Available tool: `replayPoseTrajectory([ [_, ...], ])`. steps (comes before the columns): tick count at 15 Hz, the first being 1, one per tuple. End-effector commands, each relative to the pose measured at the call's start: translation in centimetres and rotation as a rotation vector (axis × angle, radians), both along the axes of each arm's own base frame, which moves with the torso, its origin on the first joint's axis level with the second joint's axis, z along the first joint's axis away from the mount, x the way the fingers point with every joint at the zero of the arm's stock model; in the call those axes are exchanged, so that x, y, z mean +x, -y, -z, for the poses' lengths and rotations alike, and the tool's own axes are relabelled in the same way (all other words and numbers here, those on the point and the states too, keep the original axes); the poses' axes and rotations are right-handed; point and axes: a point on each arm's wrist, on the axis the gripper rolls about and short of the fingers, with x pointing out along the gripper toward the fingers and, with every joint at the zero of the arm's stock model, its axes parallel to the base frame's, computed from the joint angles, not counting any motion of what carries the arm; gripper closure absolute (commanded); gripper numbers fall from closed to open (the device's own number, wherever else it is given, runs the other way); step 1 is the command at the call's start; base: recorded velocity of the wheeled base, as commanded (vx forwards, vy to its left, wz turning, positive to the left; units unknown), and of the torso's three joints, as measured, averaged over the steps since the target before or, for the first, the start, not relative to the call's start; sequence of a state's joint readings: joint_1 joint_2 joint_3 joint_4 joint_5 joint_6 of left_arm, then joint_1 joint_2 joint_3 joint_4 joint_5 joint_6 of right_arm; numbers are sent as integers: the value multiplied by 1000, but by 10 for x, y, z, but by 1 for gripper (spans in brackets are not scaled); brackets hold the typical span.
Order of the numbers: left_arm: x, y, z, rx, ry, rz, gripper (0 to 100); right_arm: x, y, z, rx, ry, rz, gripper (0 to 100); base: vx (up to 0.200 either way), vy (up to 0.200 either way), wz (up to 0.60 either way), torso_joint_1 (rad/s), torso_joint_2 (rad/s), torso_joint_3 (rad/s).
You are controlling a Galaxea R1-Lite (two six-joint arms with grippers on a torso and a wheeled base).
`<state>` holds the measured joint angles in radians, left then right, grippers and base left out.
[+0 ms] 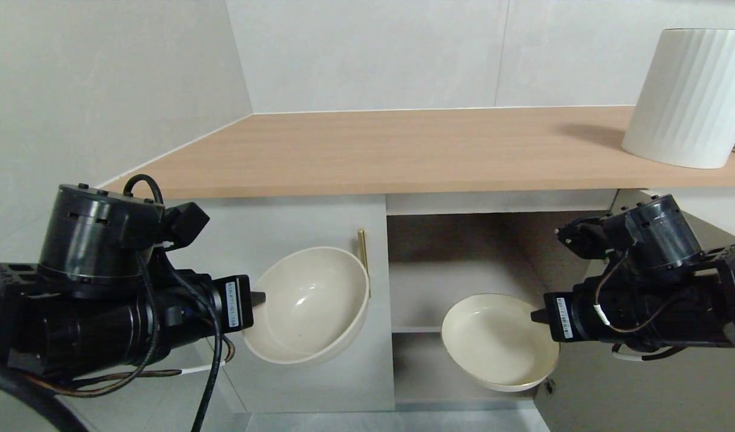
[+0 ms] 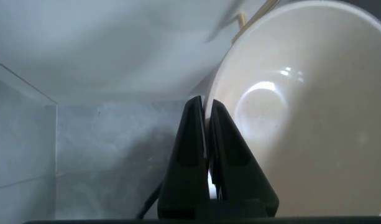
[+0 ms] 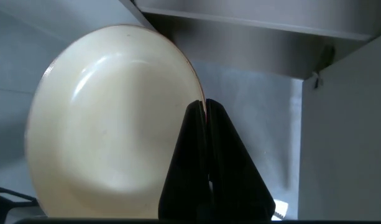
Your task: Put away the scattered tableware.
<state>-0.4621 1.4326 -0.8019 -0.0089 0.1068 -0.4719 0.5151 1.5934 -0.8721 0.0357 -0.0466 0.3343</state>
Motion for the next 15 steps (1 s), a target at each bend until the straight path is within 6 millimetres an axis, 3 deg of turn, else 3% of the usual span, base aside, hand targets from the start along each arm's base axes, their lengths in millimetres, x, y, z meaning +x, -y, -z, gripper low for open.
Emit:
replayPoseTrajectory([
  [1, 1, 0, 1, 2, -4, -1, 100, 2, -1, 3, -4, -8, -1, 100, 0, 0, 0, -22, 80, 32],
  [4, 2, 2, 3, 5, -11, 2, 100, 5, -3, 12, -30, -10, -22, 100, 0, 0, 0, -6, 17, 14],
  [6, 2, 5, 4, 8, -18, 15, 100, 16, -10, 31, -56, -54, -25, 100, 0, 0, 0, 0, 0, 0],
  [9, 2, 7, 6, 12, -24, 22, 100, 42, -25, 72, -106, -89, 7, 100, 0, 0, 0, 0, 0, 0],
  [10, 2, 7, 6, 12, -24, 22, 100, 57, -33, 98, -99, -86, 68, 100, 0, 0, 0, 0, 0, 0],
  [11, 3, 7, 7, 14, -27, 22, 100, 67, -38, 110, -70, -78, 112, 100, 0, 0, 0, 0, 0, 0],
  [15, 3, 7, 7, 14, -28, 20, 100, 99, -36, 154, -90, -20, 265, 100, 0, 0, 0, 0, 0, 0],
])
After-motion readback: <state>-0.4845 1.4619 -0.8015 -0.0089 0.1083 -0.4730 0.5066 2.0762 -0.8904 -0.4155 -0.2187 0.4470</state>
